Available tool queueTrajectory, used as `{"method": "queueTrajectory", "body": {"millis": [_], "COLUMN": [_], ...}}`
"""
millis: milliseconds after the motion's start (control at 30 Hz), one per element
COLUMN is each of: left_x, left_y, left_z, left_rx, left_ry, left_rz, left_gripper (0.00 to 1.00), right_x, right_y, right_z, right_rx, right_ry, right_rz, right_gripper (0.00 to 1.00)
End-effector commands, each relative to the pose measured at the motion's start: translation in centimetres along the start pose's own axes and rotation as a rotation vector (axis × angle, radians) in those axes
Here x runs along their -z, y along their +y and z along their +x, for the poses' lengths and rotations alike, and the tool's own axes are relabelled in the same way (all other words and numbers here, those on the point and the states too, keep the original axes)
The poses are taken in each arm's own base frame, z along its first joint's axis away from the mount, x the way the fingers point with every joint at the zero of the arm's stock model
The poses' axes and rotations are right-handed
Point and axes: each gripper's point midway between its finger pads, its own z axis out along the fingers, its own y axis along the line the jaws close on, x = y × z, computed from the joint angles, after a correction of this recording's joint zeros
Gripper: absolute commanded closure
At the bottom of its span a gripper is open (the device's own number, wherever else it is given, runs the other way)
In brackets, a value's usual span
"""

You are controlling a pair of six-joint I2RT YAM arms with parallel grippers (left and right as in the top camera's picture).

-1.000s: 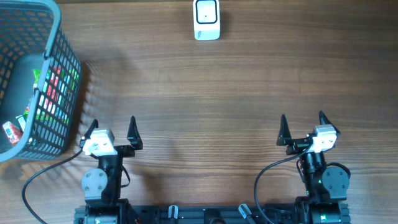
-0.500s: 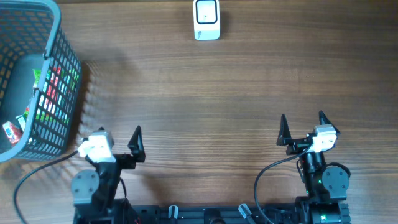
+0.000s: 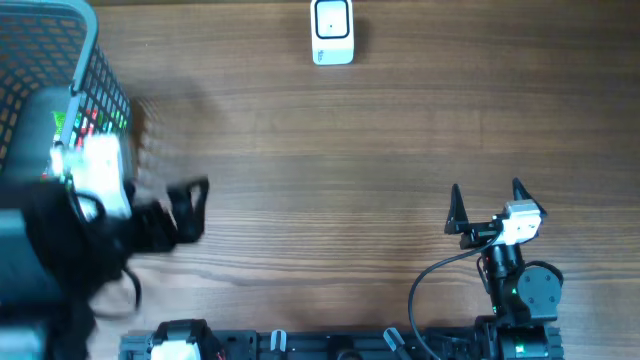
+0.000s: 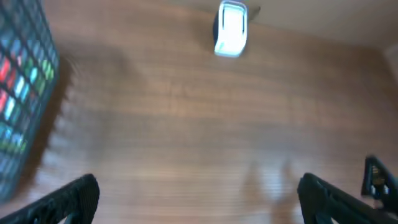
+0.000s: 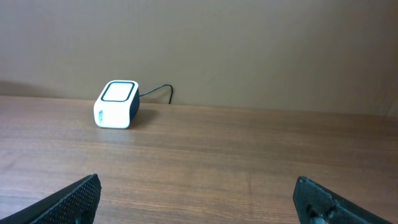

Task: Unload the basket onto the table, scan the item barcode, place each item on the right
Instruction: 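Move the left gripper over the grey basket and lower inside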

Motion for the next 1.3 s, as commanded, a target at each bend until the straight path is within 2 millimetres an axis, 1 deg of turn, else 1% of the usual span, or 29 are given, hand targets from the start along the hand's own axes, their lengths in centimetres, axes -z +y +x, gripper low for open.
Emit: {"method": "queueTrajectory", "body": {"millis": [0,33,67,100,133,167,200,233,300,367,433,500,567,633,733,900,1067,1167,1267], "left_x": [-1.2,-1.9,-3.2,-3.8,-4.6,-5.6,-6.0,-6.0,-5.6,-4.2,-2.8,-1.3,-0.6,-0.5,-1.4,-4.5,-8.7,-11.4,-14.6], "left_y": [-0.5,-0.4,-0.3,-0.1,0.6,2.3,4.7,6.7,9.5,13.4,16.5,20.0,22.6,25.2,27.8,32.2,36.2,37.0,37.0], "left_z": [-4.7,-5.8,-7.4,-8.2,-9.2,-11.0,-12.4,-13.2,-14.0,-14.8,-14.8,-14.3,-13.5,-12.4,-11.2,-8.9,-5.7,-4.4,-3.2], "left_rx": [-0.082,-0.081,-0.082,-0.087,-0.090,-0.085,-0.050,-0.016,0.032,0.095,0.148,0.217,0.278,0.351,0.418,0.498,0.543,0.496,0.444], "left_ry": [0.063,0.069,0.064,0.049,0.030,-0.014,-0.049,-0.071,-0.101,-0.146,-0.172,-0.183,-0.172,-0.146,-0.103,0.005,0.150,0.225,0.286], "left_rz": [0.001,-0.001,-0.002,-0.009,-0.041,-0.116,-0.188,-0.228,-0.288,-0.378,-0.456,-0.537,-0.588,-0.624,-0.644,-0.653,-0.635,-0.562,-0.431], "left_gripper": [0.00,0.00,0.00,0.00,0.00,0.00,0.00,0.00,0.00,0.00,0.00,0.00,0.00,0.00,0.00,0.00,0.00,0.00,0.00], "right_x": [0.0,0.0,0.0,0.0,0.0,0.0,0.0,0.0,0.0,0.0,0.0,0.0,0.0,0.0,0.0,0.0,0.0,0.0,0.0], "right_y": [-0.2,-0.2,-0.2,-0.2,-0.2,-0.2,-0.2,-0.2,-0.2,-0.2,-0.2,-0.2,-0.2,-0.2,-0.2,-0.2,-0.2,-0.2,-0.2], "right_z": [-0.1,-0.1,-0.1,-0.1,-0.1,-0.1,-0.1,-0.1,-0.1,-0.1,-0.1,-0.1,-0.1,-0.1,-0.1,-0.1,-0.1,-0.1,-0.1], "right_rx": [-0.008,-0.008,-0.008,-0.008,-0.009,-0.008,-0.008,-0.008,-0.008,-0.008,-0.009,-0.008,-0.008,-0.009,-0.008,-0.008,-0.009,-0.008,-0.008], "right_ry": [-0.005,-0.005,-0.005,-0.005,-0.005,-0.005,-0.005,-0.005,-0.005,-0.005,-0.005,-0.005,-0.005,-0.005,-0.005,-0.005,-0.005,-0.005,-0.005], "right_rz": [0.012,0.012,0.012,0.012,0.012,0.012,0.012,0.012,0.012,0.012,0.012,0.012,0.012,0.012,0.012,0.012,0.012,0.012,0.012], "right_gripper": [0.00,0.00,0.00,0.00,0.00,0.00,0.00,0.00,0.00,0.00,0.00,0.00,0.00,0.00,0.00,0.00,0.00,0.00,0.00]}}
